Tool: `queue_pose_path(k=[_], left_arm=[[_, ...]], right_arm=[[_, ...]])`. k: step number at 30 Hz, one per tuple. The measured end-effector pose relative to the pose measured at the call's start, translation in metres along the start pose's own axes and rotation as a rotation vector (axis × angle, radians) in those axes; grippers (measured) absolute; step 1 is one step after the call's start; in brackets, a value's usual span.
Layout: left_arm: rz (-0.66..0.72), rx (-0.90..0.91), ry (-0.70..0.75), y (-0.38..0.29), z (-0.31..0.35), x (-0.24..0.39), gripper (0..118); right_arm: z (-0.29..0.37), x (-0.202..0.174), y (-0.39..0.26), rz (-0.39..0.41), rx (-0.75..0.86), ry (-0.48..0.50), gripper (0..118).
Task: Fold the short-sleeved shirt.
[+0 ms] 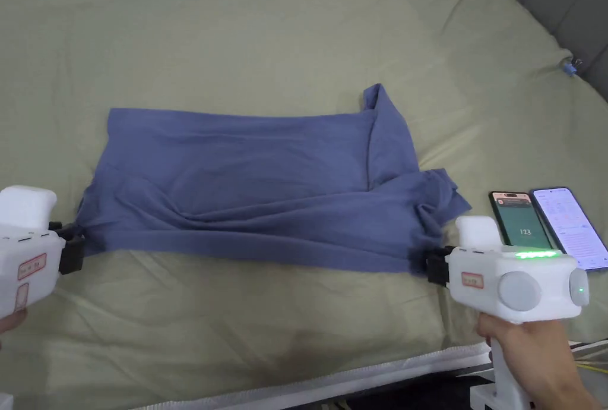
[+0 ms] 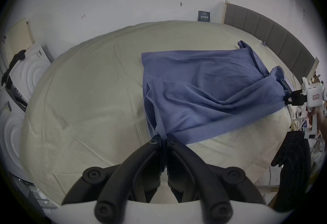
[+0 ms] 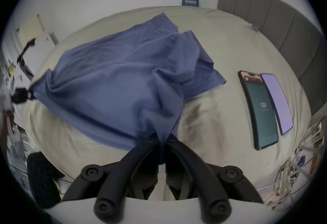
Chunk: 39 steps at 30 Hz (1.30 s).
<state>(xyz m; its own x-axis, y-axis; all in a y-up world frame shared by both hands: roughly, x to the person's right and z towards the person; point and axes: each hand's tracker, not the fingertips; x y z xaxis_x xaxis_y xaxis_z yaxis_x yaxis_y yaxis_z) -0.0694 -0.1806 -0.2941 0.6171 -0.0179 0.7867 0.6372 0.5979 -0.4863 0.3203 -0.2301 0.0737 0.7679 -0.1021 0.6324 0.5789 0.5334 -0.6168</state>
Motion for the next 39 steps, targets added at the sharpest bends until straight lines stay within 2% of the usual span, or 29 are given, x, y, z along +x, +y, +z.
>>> queue_pose_path(k=[1, 6, 13, 19, 24, 26, 28, 29, 30, 31, 32, 33, 35, 37, 38, 39], left_arm=[[0.004, -0.003, 0.006, -0.002, -0.001, -0.002, 1], [0.060, -0.009, -0.026, -0.001, 0.013, -0.011, 0], [0.008, 0.018, -0.027, 0.000, 0.065, -0.003, 0], [0.007, -0.003, -0.045, -0.039, 0.102, 0.005, 0], [0.047, -0.074, -0.054, -0.093, 0.081, 0.013, 0], [0.047, -0.089, -0.043, -0.111, 0.067, 0.018, 1], [0.061, -0.061, -0.031, -0.126, 0.055, 0.018, 5], [0.079, -0.049, -0.030, -0.129, 0.052, 0.016, 19], [0.095, -0.042, -0.018, -0.133, 0.049, 0.015, 53], [0.089, -0.067, -0.014, -0.132, 0.052, 0.015, 101], [0.091, -0.061, -0.017, -0.134, 0.057, 0.014, 110], [0.097, 0.055, -0.019, -0.128, 0.086, 0.017, 108], [0.078, 0.168, 0.000, -0.124, 0.113, 0.023, 108], [0.063, 0.341, 0.021, -0.116, 0.158, 0.048, 108], [0.072, 0.406, 0.047, -0.114, 0.167, 0.054, 107], [0.090, 0.447, 0.067, -0.110, 0.175, 0.061, 101]], right_arm=[[0.003, 0.000, 0.004, 0.023, -0.015, -0.022, 9], [0.032, 0.008, 0.019, 0.049, 0.003, 0.034, 8], [0.083, 0.006, 0.039, 0.139, 0.023, 0.087, 9], [0.103, -0.002, 0.013, 0.188, 0.005, 0.110, 9], [0.078, -0.002, -0.026, 0.169, -0.021, 0.089, 11], [0.061, 0.001, -0.040, 0.181, -0.035, 0.063, 39], [0.050, 0.006, -0.051, 0.180, -0.027, 0.057, 59], [0.048, 0.009, -0.054, 0.173, -0.024, 0.060, 91], [0.052, 0.011, -0.054, 0.168, -0.033, 0.067, 108], [0.060, 0.011, -0.055, 0.172, -0.026, 0.061, 109], [0.073, 0.010, -0.054, 0.194, 0.008, 0.042, 109], [0.096, 0.006, -0.053, 0.235, 0.086, 0.034, 109], [0.131, -0.009, -0.056, 0.275, 0.229, 0.046, 109], [0.163, -0.023, -0.063, 0.247, 0.366, 0.088, 109], [0.177, -0.033, -0.067, 0.227, 0.422, 0.130, 105], [0.186, -0.043, -0.071, 0.203, 0.470, 0.156, 92]])
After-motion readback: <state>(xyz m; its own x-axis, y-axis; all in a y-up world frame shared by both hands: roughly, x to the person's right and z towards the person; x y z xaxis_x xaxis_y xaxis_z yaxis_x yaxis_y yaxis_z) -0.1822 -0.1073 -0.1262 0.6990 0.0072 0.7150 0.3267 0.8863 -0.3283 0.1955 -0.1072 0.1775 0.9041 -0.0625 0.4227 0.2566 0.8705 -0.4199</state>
